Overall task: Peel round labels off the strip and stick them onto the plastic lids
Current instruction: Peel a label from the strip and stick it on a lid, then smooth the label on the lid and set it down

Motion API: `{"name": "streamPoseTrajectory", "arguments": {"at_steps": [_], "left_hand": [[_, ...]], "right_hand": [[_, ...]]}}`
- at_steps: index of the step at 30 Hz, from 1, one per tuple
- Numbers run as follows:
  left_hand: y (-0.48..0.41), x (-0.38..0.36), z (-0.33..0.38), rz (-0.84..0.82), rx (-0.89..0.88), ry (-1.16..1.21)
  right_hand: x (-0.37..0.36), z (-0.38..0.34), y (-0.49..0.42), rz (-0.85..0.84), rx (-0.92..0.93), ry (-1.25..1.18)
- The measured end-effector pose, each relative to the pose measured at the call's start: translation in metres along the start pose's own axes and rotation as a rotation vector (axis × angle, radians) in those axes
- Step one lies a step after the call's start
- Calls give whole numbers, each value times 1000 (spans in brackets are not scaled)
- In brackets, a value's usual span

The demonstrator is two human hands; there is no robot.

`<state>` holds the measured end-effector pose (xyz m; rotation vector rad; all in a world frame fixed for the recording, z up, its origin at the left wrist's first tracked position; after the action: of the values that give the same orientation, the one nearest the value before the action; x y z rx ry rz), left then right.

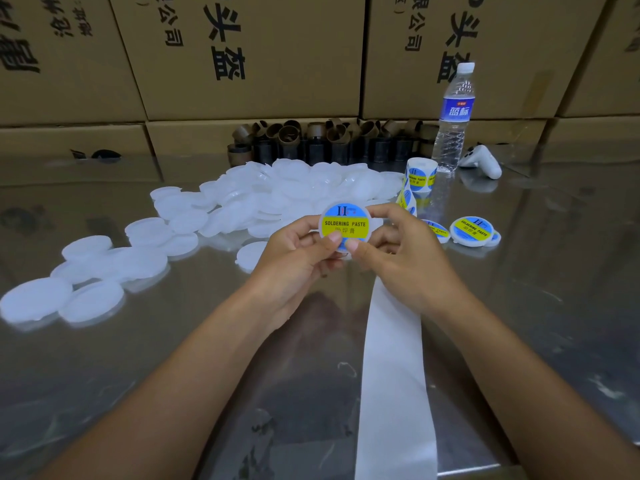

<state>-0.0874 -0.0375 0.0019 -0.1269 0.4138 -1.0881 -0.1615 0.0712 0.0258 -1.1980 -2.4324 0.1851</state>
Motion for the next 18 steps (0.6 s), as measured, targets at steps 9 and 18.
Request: {"name": "streamPoseTrajectory", "arguments": {"at_steps": [9,18], "left_hand": [[-1,1,2,14,-27,-18],[-2,4,1,58,-30,-64]], "right_hand": [[0,-2,-1,-12,-4,-25],[0,2,-2,-11,-45,-72]]}}
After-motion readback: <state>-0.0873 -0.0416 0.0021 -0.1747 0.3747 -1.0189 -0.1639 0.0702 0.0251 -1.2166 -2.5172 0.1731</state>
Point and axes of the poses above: each hand's wrist, its own y-axis away from the middle knuckle, its own x-axis out of the back of the hand, z = x × y, the point moved 6 cm from there along -y, towards the middle knuckle, and after that the axes turned 8 degrees about -x, right-handed, at the moved point
